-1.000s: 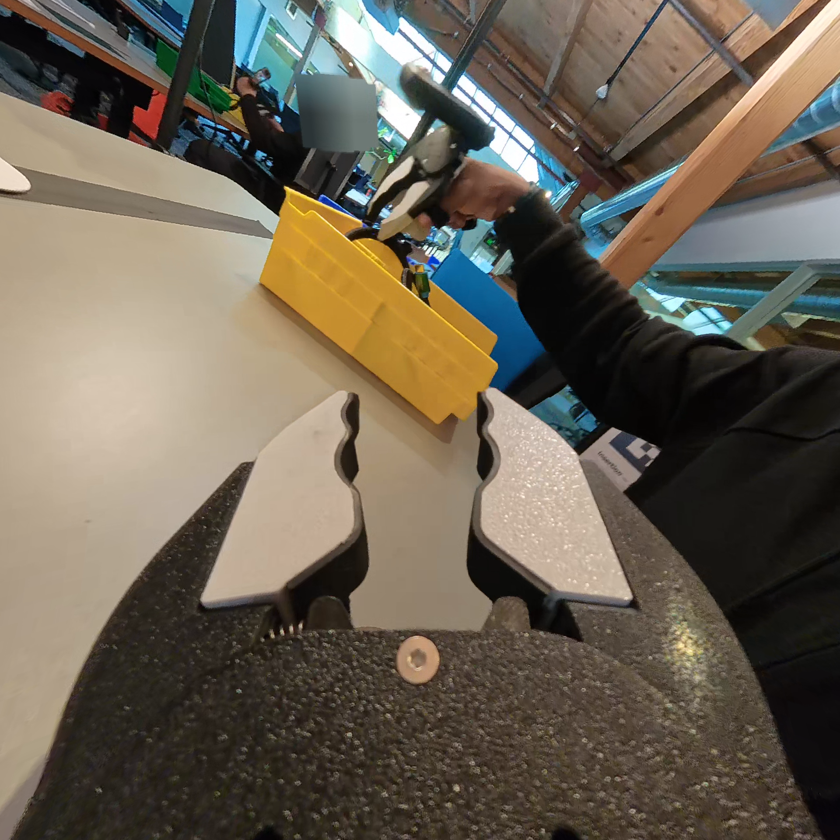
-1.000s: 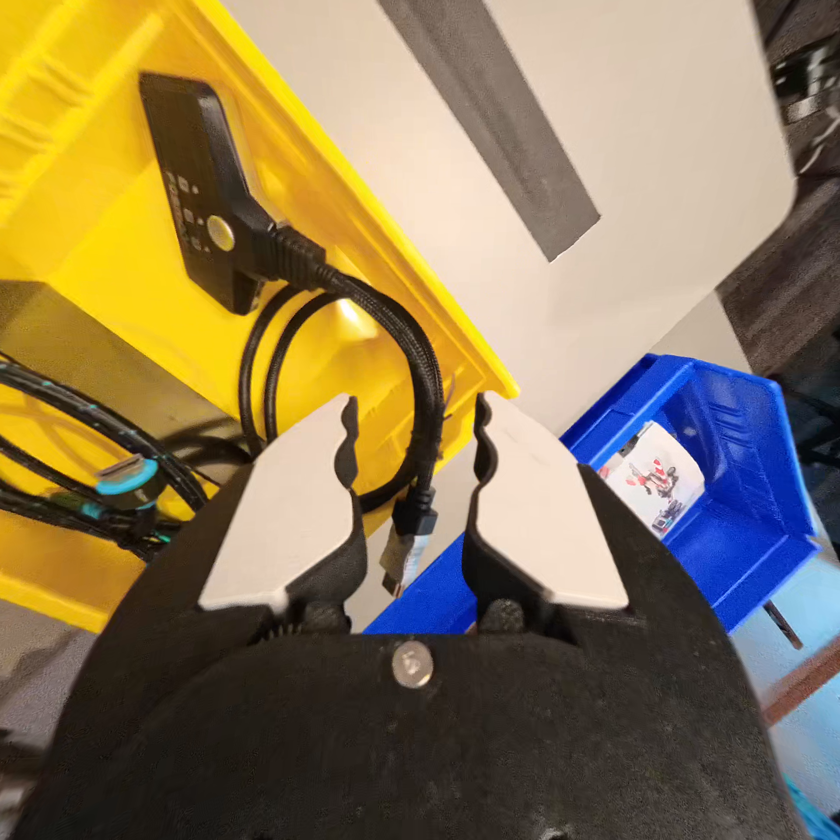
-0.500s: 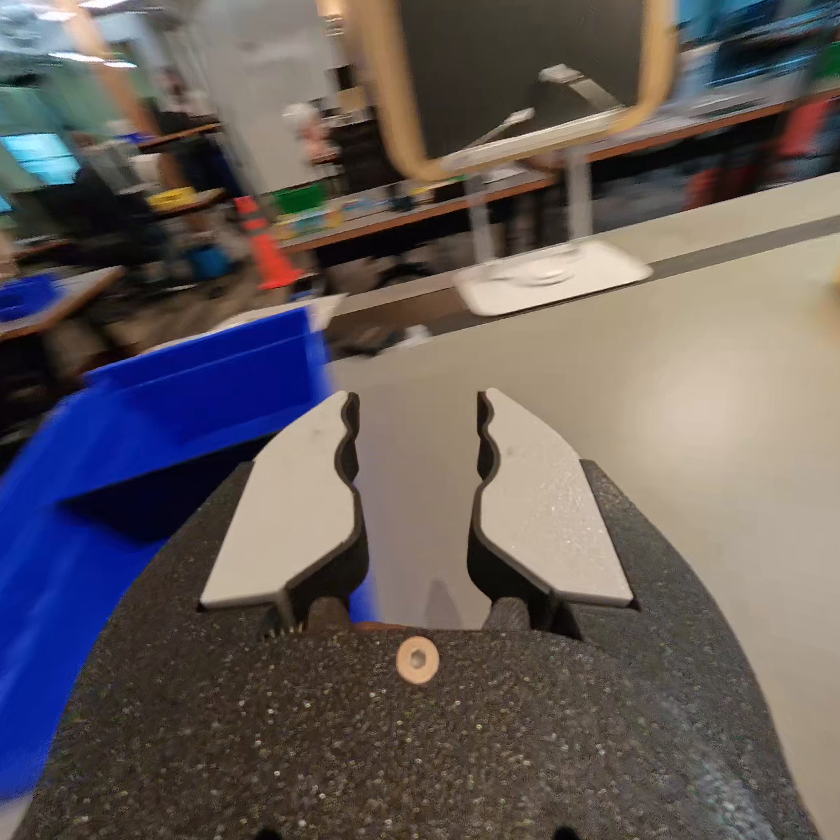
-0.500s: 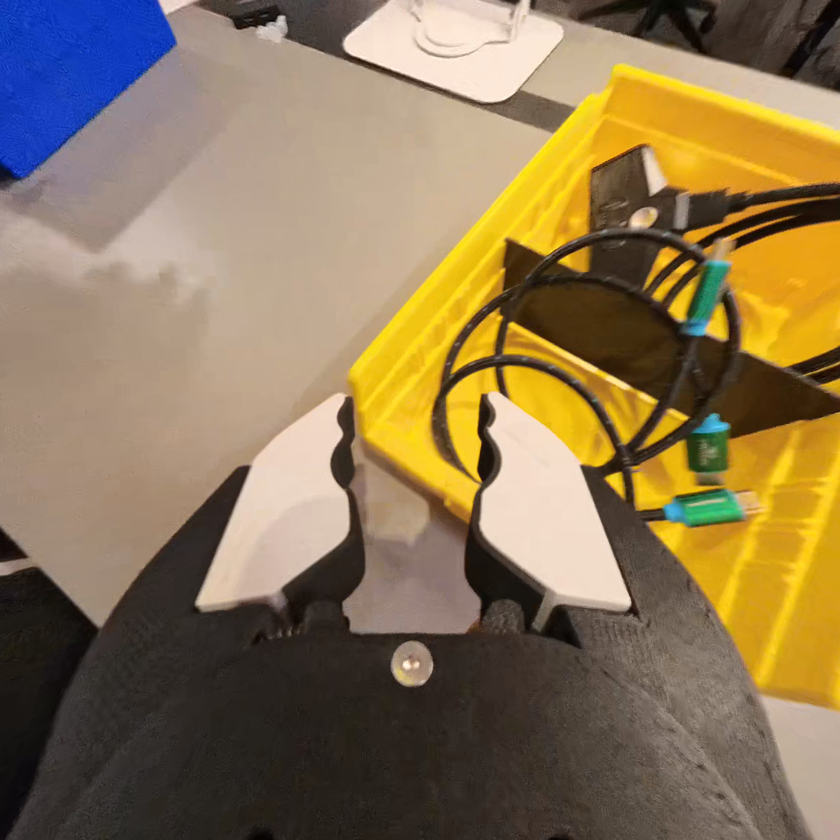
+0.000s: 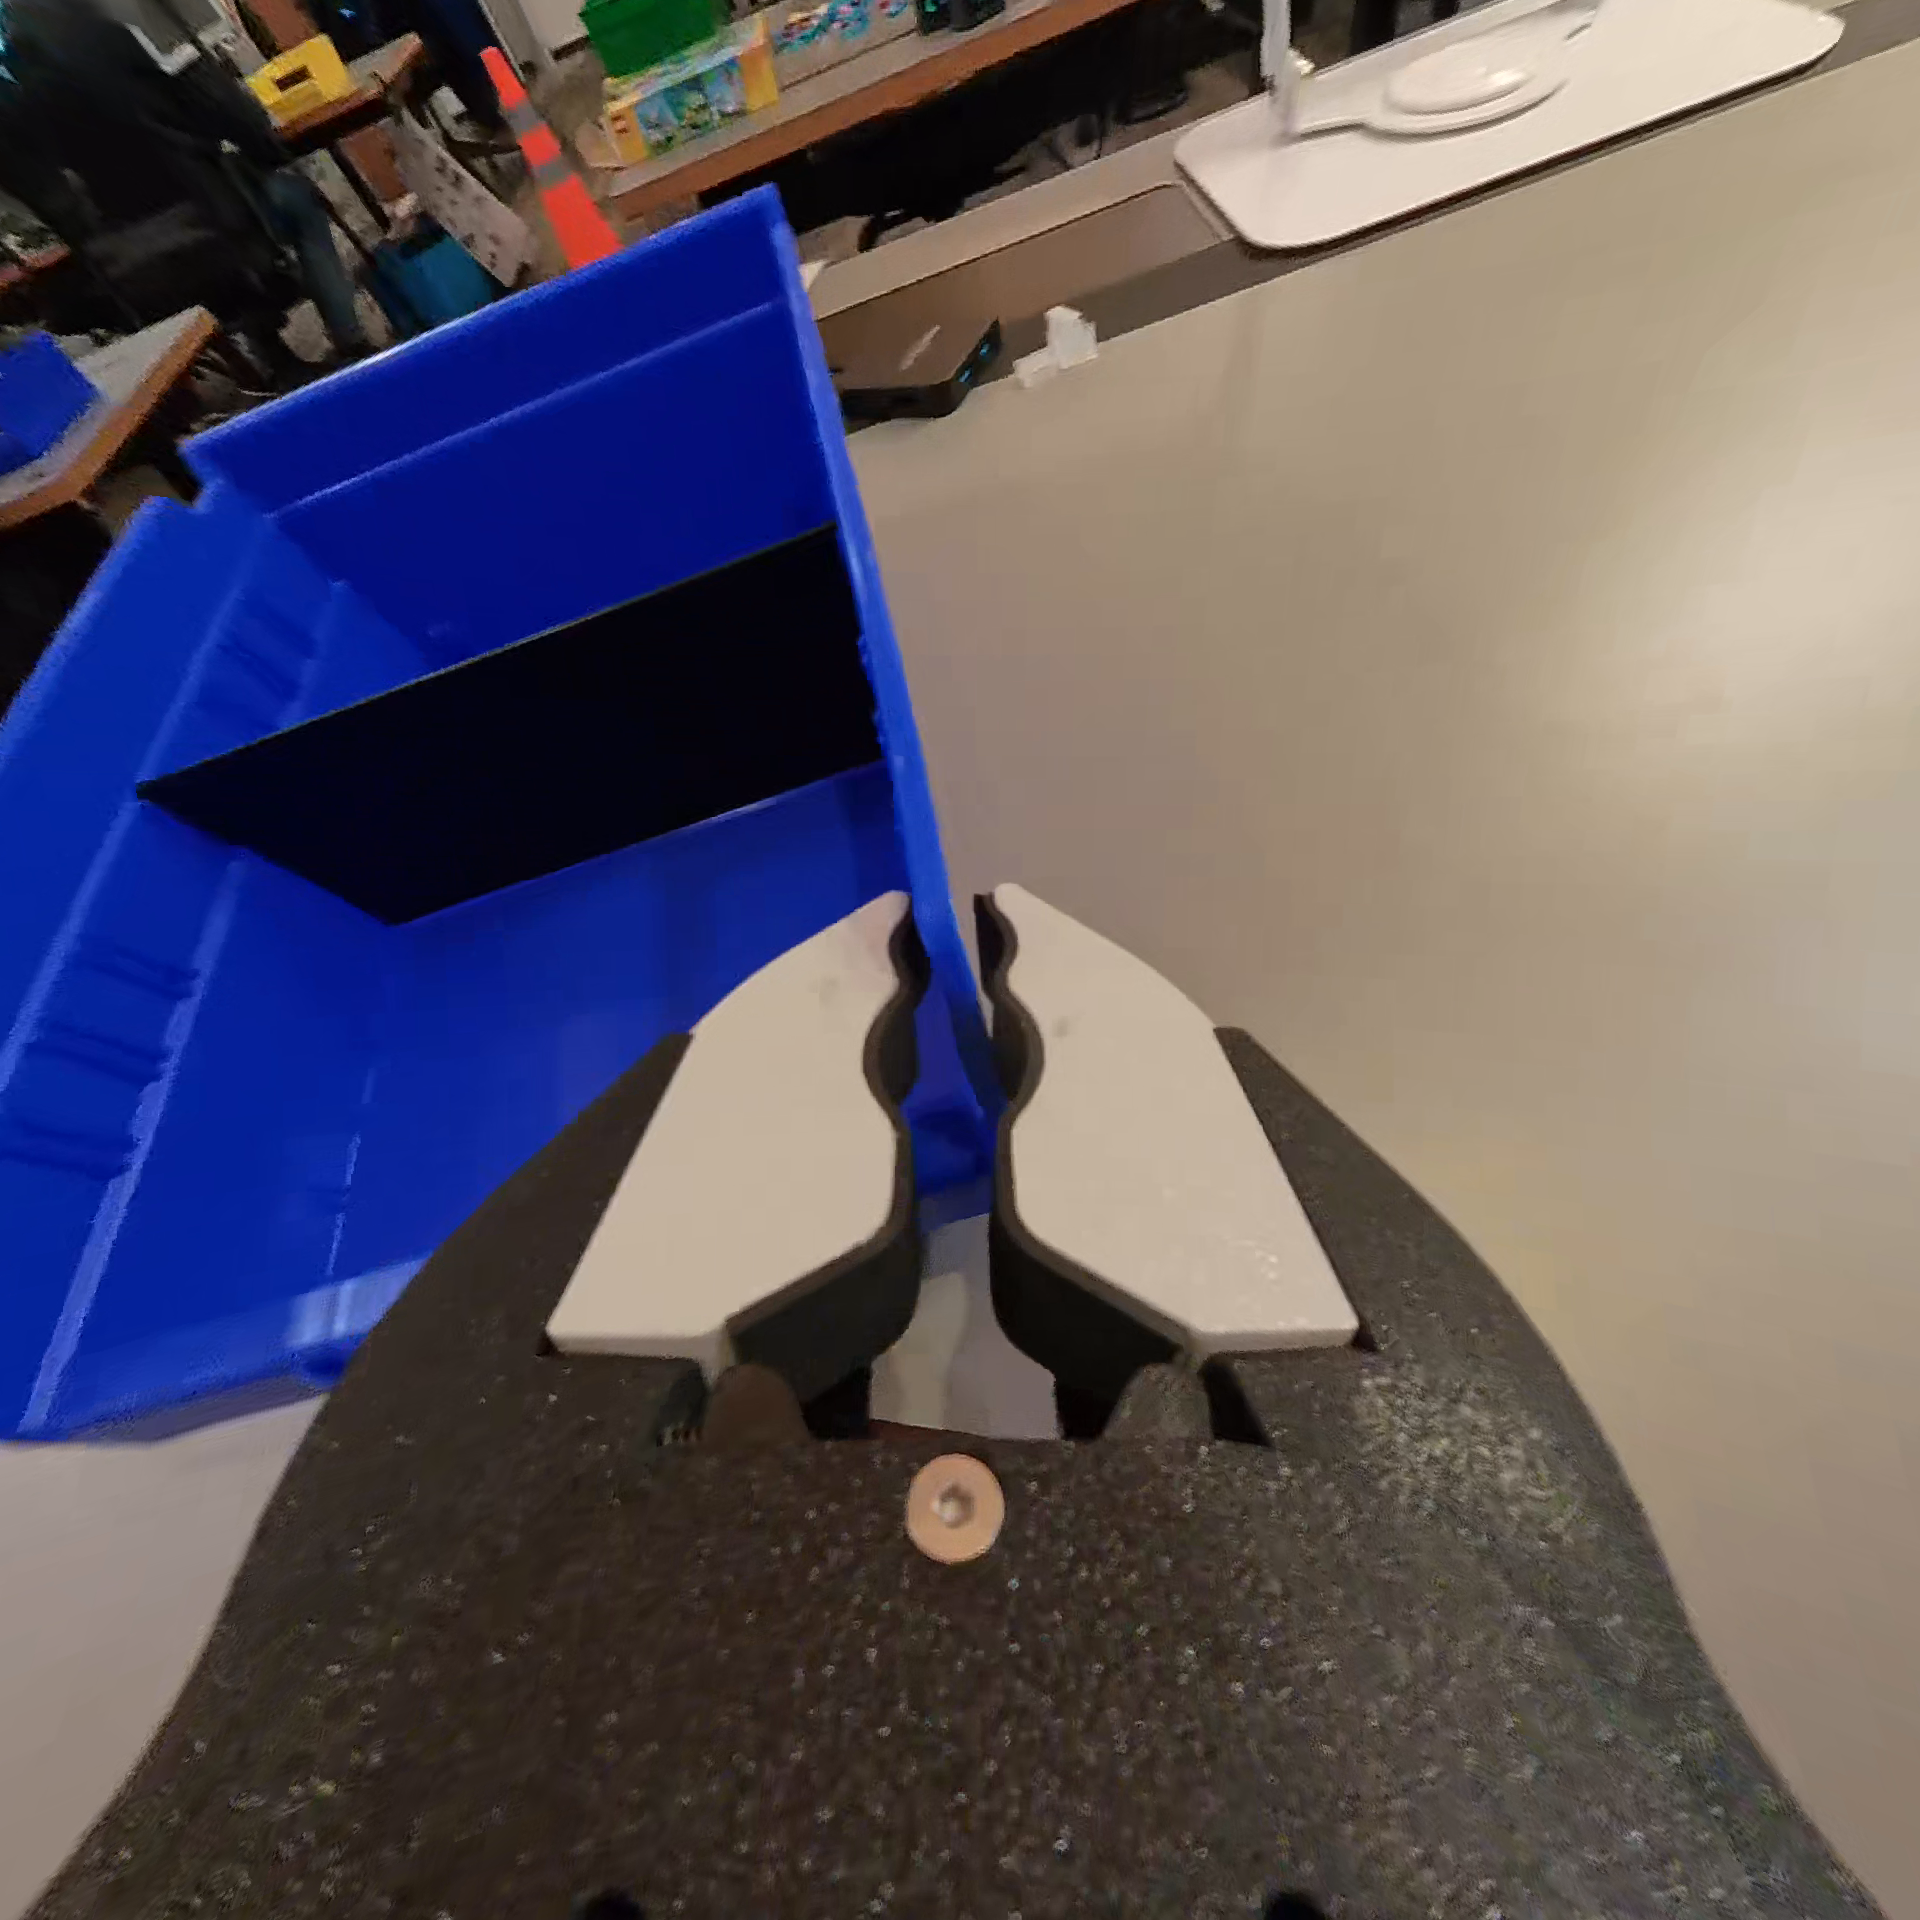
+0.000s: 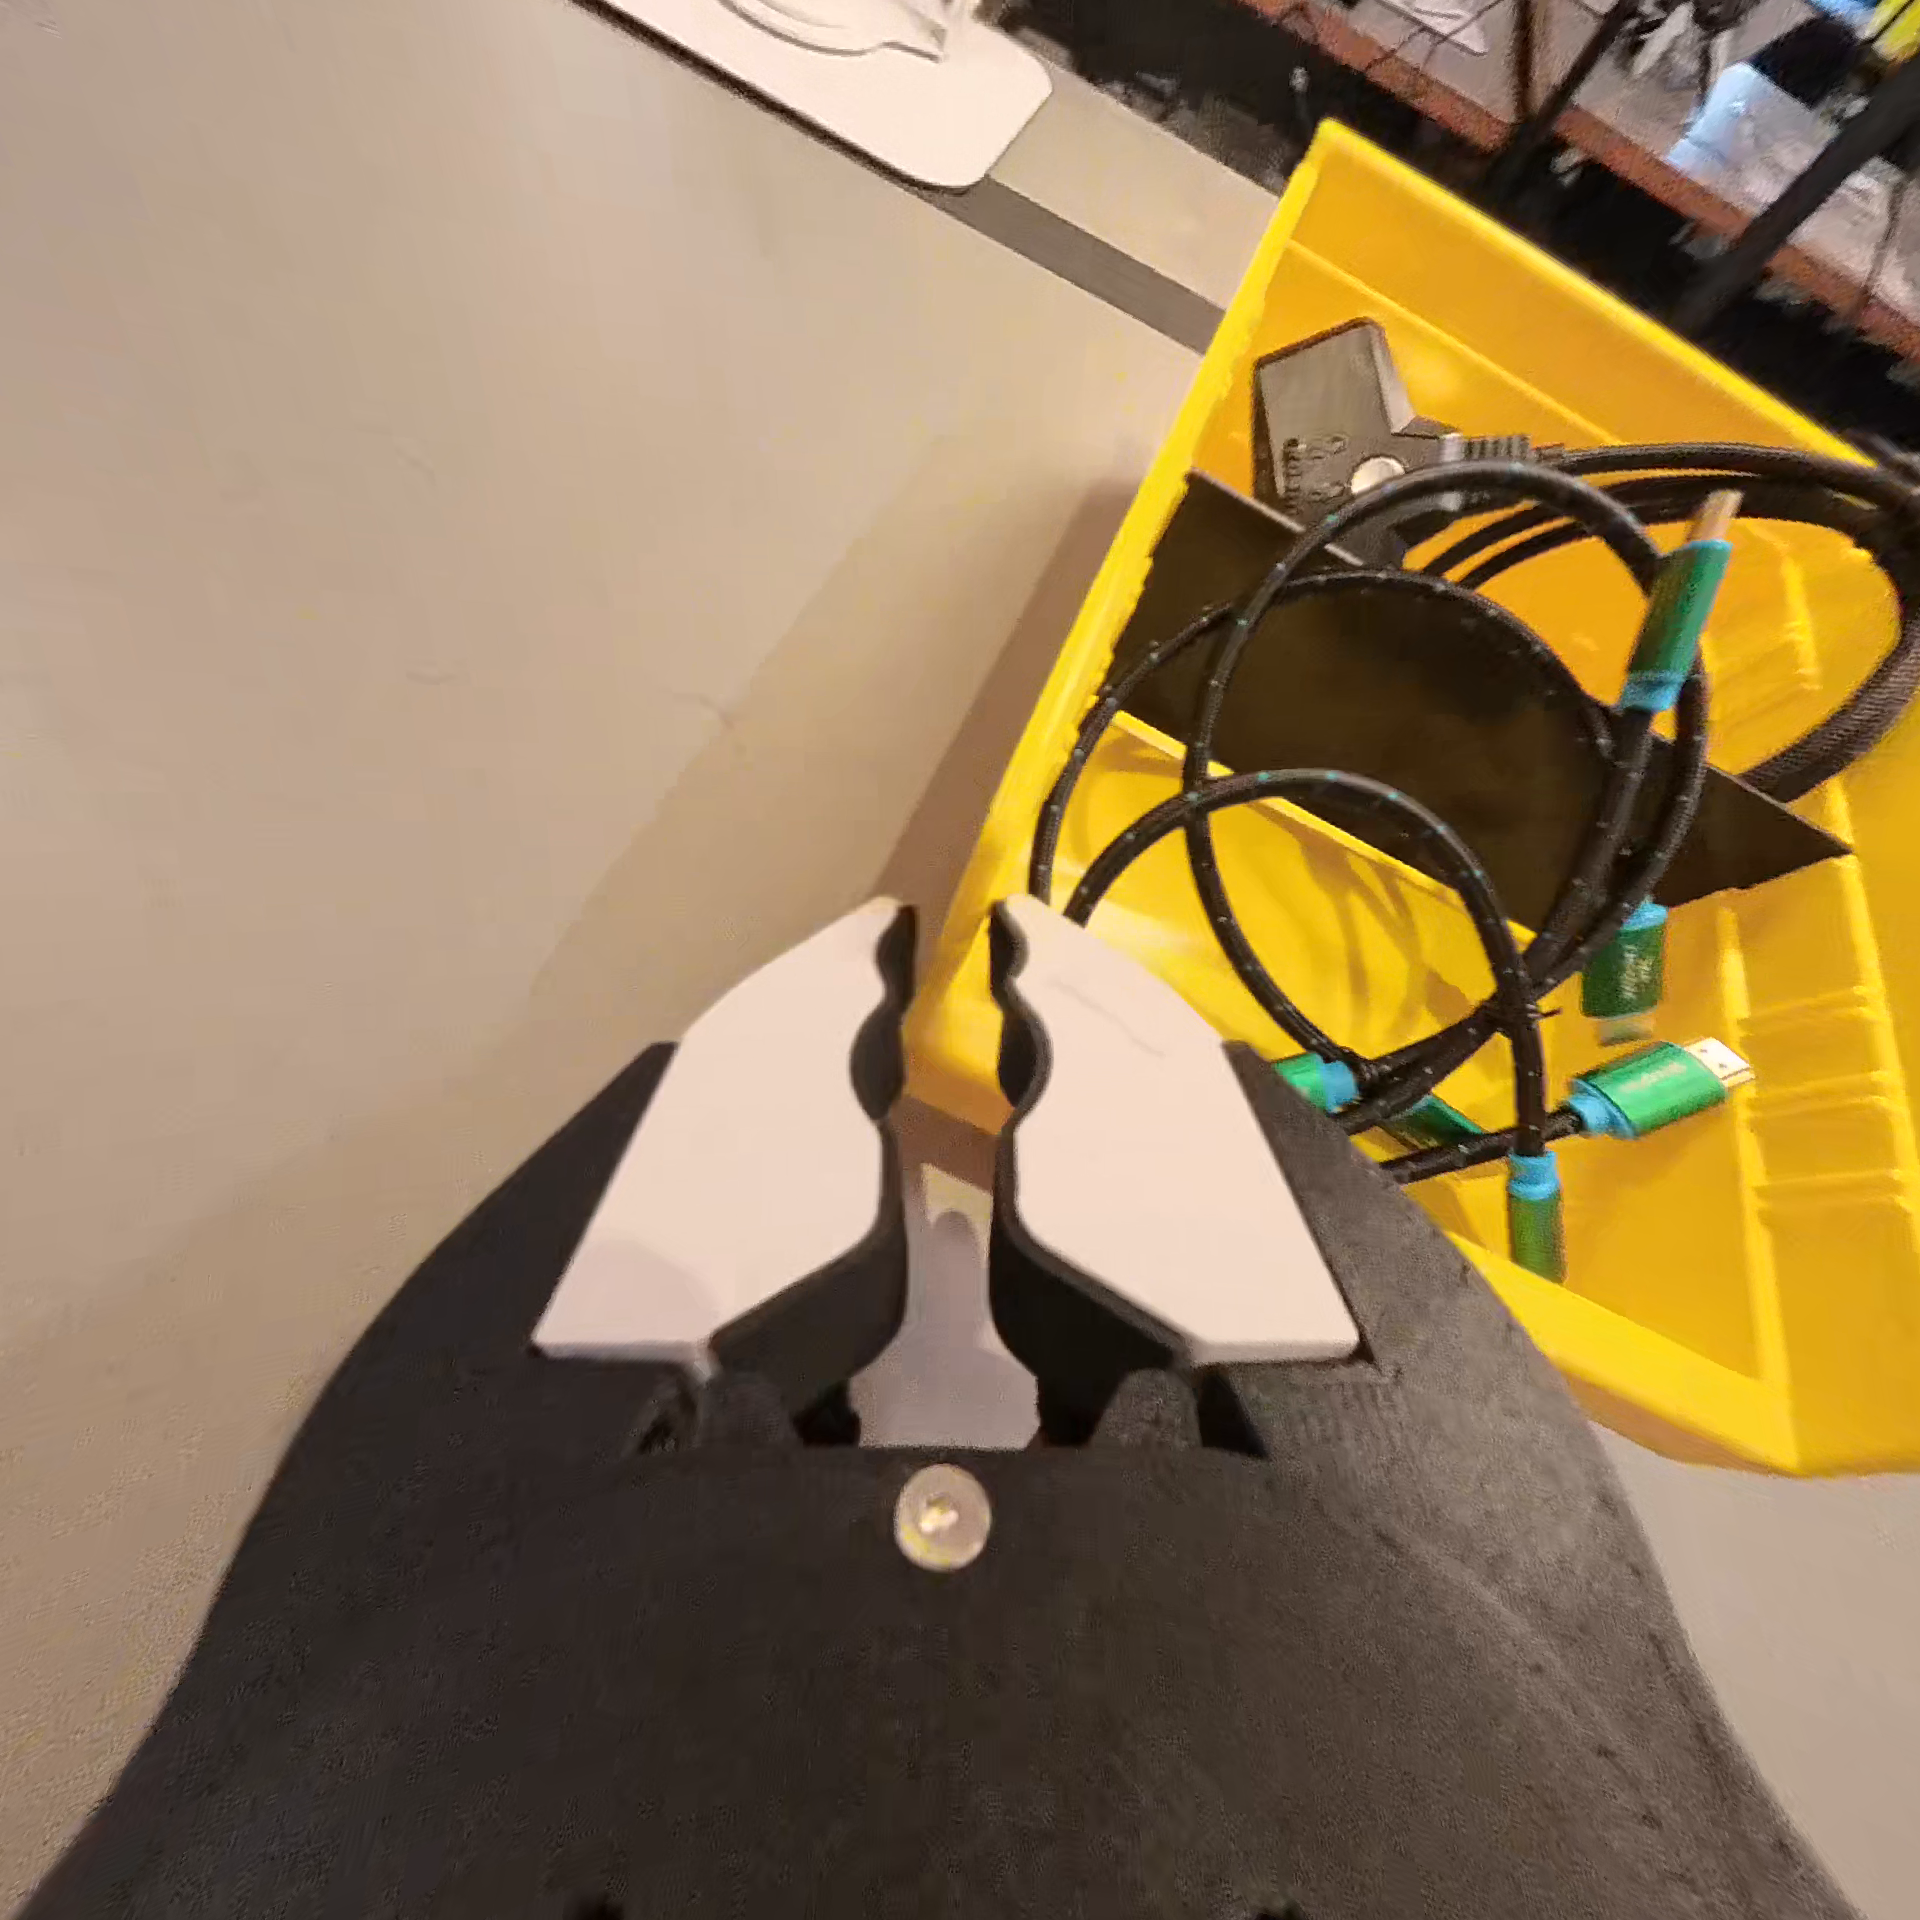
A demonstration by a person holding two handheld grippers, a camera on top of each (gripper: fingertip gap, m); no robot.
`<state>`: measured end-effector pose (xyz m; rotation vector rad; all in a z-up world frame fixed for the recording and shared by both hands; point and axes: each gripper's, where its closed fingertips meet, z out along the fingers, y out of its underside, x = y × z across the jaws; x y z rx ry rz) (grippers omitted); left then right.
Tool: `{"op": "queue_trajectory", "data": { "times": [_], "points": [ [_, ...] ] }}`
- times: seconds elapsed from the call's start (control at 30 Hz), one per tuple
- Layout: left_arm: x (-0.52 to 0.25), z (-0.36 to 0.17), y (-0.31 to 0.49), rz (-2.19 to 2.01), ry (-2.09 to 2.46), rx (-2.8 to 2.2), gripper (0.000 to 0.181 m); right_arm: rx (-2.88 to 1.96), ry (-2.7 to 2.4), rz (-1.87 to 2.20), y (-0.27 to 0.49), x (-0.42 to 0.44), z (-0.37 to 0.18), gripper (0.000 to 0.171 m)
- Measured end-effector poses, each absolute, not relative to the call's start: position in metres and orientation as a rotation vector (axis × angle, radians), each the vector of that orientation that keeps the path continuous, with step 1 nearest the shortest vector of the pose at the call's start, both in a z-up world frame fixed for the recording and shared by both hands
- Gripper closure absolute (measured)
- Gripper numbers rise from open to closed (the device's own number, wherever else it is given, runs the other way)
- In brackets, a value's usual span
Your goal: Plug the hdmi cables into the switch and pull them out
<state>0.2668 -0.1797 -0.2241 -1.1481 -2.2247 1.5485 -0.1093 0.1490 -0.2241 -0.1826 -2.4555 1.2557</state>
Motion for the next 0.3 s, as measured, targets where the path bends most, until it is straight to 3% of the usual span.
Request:
{"op": "queue_trajectory", "data": {
  "times": [0.3],
  "points": [
    [0.305, -0.223, -0.166, 1.595, -2.252, -0.981, 0.177, -0.362, -2.373, 1.312, 0.175, -0.130, -0.224, 0.165]
  ]
}}
